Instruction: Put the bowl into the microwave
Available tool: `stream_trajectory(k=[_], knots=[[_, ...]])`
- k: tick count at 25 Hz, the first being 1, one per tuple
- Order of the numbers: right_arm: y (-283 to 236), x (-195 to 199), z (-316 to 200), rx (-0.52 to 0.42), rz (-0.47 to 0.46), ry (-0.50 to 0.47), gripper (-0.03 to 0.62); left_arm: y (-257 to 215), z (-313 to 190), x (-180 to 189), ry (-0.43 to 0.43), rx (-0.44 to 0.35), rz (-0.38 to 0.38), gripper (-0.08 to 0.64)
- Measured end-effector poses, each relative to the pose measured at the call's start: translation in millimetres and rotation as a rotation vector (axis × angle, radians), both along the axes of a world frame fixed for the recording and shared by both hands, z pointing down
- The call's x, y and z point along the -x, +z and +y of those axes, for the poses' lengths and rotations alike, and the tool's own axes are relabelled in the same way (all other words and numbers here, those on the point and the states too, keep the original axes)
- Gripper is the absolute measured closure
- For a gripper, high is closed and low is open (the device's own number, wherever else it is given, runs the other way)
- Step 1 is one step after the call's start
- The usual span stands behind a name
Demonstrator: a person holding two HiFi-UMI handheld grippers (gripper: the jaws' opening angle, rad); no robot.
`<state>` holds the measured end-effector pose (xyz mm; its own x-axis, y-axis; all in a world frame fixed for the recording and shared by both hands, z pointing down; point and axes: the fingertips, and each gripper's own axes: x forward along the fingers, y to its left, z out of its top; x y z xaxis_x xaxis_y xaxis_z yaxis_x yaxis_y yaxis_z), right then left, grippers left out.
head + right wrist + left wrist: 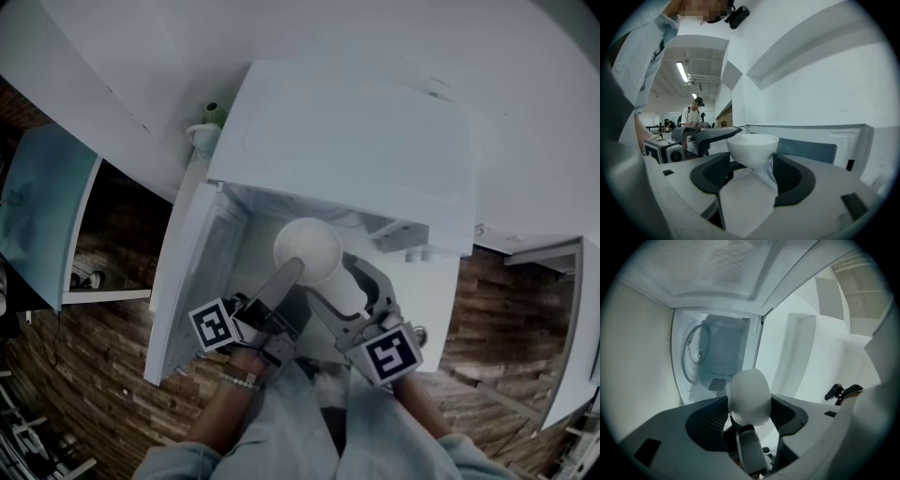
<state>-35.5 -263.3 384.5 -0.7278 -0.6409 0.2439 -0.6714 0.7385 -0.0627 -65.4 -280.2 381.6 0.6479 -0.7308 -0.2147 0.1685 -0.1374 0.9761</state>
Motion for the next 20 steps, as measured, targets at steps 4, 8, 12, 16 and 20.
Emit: stream_trajectory(k=[4, 8, 12, 16, 20], knots=[[12, -4, -7, 0.029, -0.004, 0.027, 0.301, 11, -7, -4, 0.029, 0.010, -0.028, 0.302], [26, -5, -13, 0.061, 0.008, 0.043, 0.302, 25, -13, -6, 0.050, 0.034, -0.031, 0.302], [37, -8, -18, 0.078, 0.028, 0.058, 0.302, 38, -19, -8, 0.070, 0.050, -0.030, 0.303], [48, -11, -27, 0.098, 0.034, 0.086, 0.302, 49, -28, -11, 0.093, 0.058, -0.042, 0.304], [59, -14, -40, 0.101, 0.024, 0.111, 0.304, 60, -41, -15, 0.114, 0.063, -0.060, 0.304]])
